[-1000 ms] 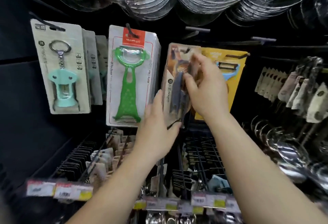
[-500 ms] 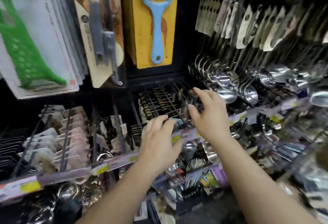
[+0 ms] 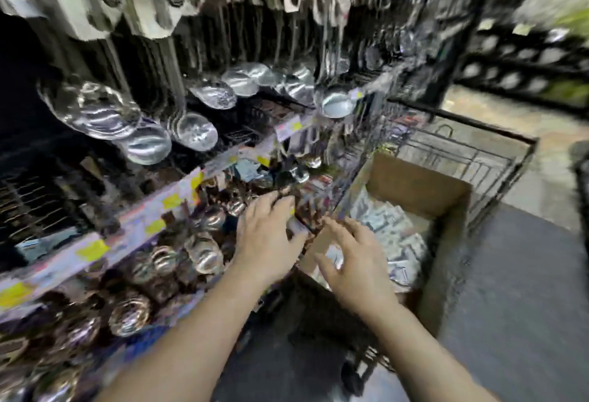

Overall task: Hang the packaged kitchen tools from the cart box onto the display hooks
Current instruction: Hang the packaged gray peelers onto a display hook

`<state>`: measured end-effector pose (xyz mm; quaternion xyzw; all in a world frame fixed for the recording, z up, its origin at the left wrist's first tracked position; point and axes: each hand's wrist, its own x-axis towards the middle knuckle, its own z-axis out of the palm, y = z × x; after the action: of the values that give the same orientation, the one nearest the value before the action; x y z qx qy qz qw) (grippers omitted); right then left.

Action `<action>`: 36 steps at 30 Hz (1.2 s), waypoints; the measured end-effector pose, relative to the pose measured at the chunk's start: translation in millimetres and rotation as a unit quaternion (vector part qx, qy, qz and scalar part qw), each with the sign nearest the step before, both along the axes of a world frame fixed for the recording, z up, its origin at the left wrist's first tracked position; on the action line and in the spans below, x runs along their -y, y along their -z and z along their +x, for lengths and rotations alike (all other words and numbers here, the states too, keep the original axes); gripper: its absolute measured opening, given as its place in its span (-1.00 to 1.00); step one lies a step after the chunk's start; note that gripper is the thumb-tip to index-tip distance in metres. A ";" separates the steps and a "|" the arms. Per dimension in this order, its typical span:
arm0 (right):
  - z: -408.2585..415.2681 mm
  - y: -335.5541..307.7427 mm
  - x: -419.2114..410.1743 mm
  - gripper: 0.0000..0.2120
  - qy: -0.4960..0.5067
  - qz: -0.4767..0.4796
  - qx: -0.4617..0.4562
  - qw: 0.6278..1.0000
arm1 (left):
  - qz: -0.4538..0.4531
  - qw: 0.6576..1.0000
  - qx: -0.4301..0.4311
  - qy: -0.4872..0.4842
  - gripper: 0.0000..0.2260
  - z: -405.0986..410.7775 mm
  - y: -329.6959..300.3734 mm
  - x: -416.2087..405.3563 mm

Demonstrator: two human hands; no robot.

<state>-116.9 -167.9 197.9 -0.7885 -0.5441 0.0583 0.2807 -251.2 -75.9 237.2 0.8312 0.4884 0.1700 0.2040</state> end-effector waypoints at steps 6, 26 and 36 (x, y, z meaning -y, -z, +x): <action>97.0 5.4 15.1 -0.43 0.052 -0.046 0.019 0.997 | -0.026 0.996 -0.034 0.077 -0.41 84.5 38.0 28.4; 170.2 149.9 -32.9 -0.39 0.159 -0.133 -0.081 0.975 | -0.165 0.966 -0.122 0.158 -0.41 228.0 196.8 -112.6; 188.9 225.9 -54.9 -0.40 0.184 -0.254 -0.159 0.936 | -0.275 0.928 -0.211 0.138 -0.33 236.8 283.7 -109.0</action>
<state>72.0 -113.0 -28.0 -0.9003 -0.3045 0.2667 0.1598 -14.5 33.1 -46.5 0.8182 0.4281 -0.1805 0.3387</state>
